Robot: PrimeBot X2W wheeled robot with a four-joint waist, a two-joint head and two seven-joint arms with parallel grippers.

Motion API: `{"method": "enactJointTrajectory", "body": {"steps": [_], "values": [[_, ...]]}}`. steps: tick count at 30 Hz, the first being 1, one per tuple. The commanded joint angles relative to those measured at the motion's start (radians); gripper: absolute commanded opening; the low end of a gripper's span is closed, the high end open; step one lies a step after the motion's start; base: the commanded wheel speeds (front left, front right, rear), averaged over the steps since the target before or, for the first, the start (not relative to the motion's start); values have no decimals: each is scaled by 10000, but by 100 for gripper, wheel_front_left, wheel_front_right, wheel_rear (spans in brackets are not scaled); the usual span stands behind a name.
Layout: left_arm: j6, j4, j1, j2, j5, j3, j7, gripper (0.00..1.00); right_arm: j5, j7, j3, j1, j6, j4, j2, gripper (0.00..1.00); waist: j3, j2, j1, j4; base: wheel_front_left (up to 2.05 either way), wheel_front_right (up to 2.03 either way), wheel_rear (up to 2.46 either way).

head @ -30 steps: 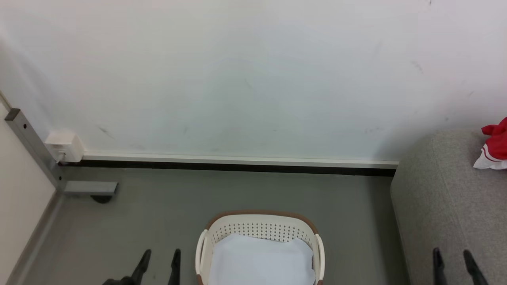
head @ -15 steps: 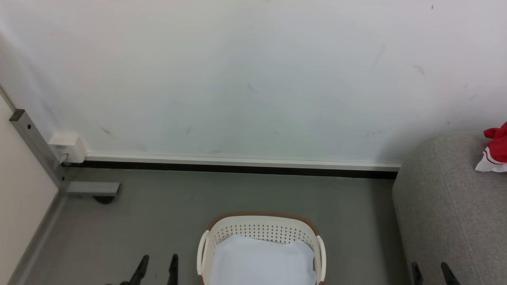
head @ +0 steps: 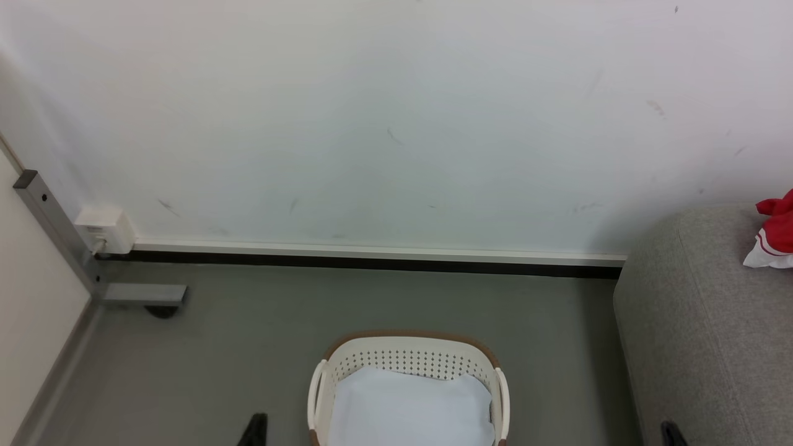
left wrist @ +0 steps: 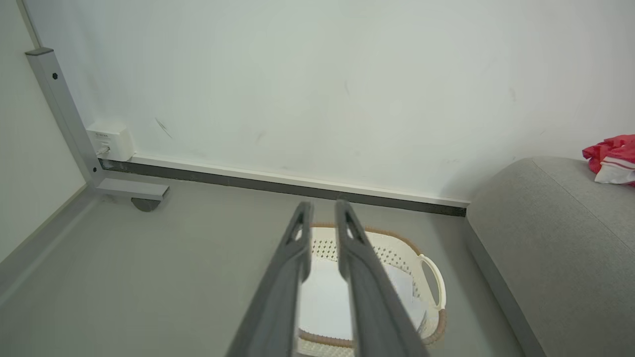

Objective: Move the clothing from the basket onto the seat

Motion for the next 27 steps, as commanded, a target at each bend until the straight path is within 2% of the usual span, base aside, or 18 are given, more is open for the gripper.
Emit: {"method": "enactJointTrajectory", "body": {"steps": [1,27], "values": [[-12,-78,-77,19,-166,59,53,0,172,50,-27,-44,0,-77,-10,0,2,-1,0,-1,0,0,0],[-335,-191,-663,-82,-4580,867,1254,0,4547,1258,-376,-767,-5,-303,-13,0,99,-1,0,-48,0,0,0]]}}
